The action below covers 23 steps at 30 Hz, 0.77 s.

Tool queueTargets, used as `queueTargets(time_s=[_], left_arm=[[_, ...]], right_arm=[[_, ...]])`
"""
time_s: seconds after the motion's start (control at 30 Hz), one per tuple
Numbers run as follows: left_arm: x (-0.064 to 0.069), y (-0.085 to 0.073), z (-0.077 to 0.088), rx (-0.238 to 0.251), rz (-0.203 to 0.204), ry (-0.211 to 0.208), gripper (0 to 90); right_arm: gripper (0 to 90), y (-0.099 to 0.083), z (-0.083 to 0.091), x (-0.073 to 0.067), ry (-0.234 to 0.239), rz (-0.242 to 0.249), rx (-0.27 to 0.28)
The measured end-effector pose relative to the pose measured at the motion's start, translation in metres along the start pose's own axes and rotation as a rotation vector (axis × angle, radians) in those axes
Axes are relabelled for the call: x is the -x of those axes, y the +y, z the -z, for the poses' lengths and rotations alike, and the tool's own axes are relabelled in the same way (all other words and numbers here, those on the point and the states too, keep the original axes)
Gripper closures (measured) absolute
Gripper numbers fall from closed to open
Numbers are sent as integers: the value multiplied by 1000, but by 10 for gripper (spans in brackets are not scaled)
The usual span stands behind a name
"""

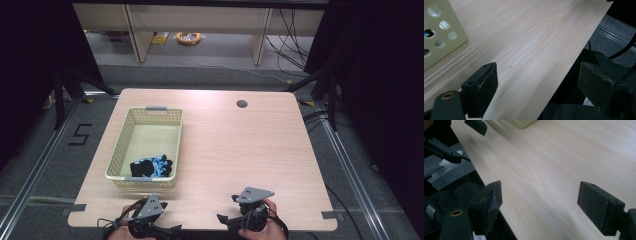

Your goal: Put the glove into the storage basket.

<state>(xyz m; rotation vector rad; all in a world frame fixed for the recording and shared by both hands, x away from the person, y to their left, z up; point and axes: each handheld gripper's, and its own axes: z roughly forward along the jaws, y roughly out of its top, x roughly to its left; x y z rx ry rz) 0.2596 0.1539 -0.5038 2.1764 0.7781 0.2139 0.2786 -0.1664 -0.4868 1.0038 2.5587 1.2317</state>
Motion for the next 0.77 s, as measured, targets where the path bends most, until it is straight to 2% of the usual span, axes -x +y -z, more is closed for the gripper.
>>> queueTargets(time_s=[0.03,0.1,0.13,0.17,0.2,0.23,0.3,0.4,0.47,0.53,0.57,0.77], left_arm=[[1,-1,-1,1,16,2,156],[3,-1,-2,6,22,-12,155],[1,-1,-1,-10,-7,2,155],[1,-1,-2,-6,-10,3,155],[2,-2,-3,-8,6,8,155],[2,-2,-3,-7,12,-10,155],[1,-1,-2,-5,-11,-4,155],[-1,-1,-2,-14,-18,0,155],[-1,-1,-1,-12,-20,4,155],[1,-1,-2,8,1,-1,156],[1,-1,-2,7,0,-1,155],[0,-1,-1,-5,-10,-2,155]], right_arm=[[208,-1,-1,0,7,18,-4],[207,-2,0,-2,3,20,-14],[207,-3,-1,-2,0,26,-8],[207,-3,-1,-3,15,35,-15],[207,-3,-1,-3,10,36,-19],[207,-3,-1,-4,-2,32,-16],[206,-3,-2,-3,7,45,-13],[203,-4,-1,-3,4,19,-31],[198,-4,-1,-2,2,24,-27],[198,-4,-1,-1,4,32,-24],[199,-4,-2,-1,12,43,-21],[195,-4,-1,-2,-1,36,-25]])
